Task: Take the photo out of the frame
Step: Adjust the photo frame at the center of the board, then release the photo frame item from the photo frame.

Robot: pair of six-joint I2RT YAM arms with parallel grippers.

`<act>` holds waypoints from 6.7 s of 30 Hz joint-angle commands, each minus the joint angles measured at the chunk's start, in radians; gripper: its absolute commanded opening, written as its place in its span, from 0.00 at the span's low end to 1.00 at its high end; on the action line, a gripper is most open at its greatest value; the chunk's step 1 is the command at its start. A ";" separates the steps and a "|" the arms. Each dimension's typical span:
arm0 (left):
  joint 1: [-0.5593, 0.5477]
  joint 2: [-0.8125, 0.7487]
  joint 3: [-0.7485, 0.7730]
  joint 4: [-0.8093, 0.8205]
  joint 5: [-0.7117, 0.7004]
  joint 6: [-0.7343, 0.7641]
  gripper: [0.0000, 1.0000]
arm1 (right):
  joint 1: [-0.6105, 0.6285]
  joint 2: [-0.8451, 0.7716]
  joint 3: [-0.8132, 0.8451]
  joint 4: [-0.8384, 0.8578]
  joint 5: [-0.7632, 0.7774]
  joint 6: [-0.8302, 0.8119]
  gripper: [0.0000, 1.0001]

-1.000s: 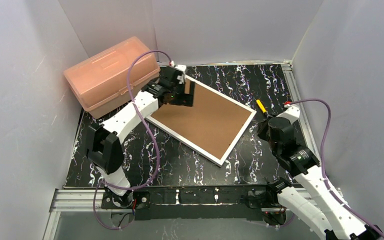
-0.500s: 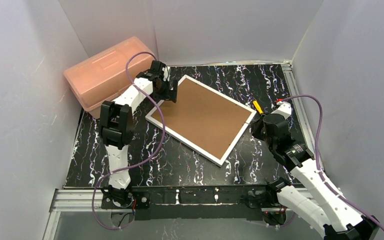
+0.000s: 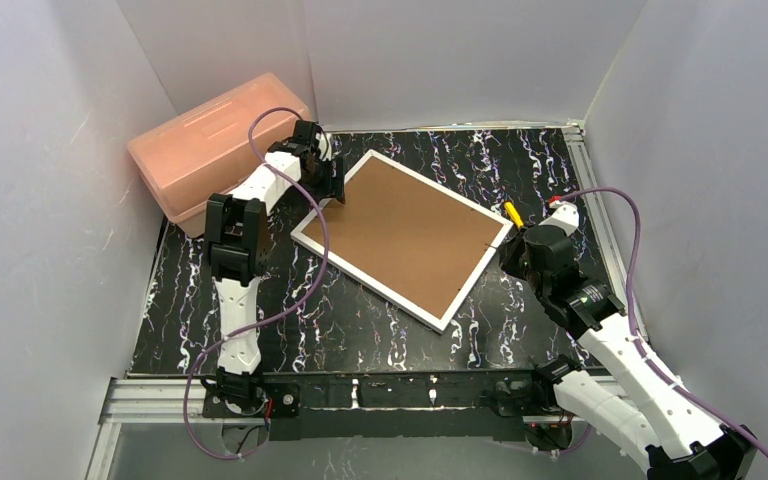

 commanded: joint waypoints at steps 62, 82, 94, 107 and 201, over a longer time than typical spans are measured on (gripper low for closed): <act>0.193 -0.830 -1.246 0.357 0.107 -0.733 0.25 | -0.006 0.381 0.044 0.292 -0.836 -0.219 0.01; 0.100 -1.037 -1.456 0.432 0.163 -0.847 0.27 | 0.291 0.749 -0.001 0.980 -0.786 0.053 0.01; 0.101 -1.067 -1.321 0.352 0.218 -0.610 0.38 | 0.320 0.907 0.039 1.089 -0.782 0.114 0.01; 0.106 -0.997 -1.299 0.432 0.287 -0.530 0.37 | 0.323 1.008 0.048 1.160 -0.775 0.149 0.01; 0.109 -0.913 -1.332 0.468 0.323 -0.539 0.13 | 0.324 1.169 0.040 1.287 -0.832 0.257 0.01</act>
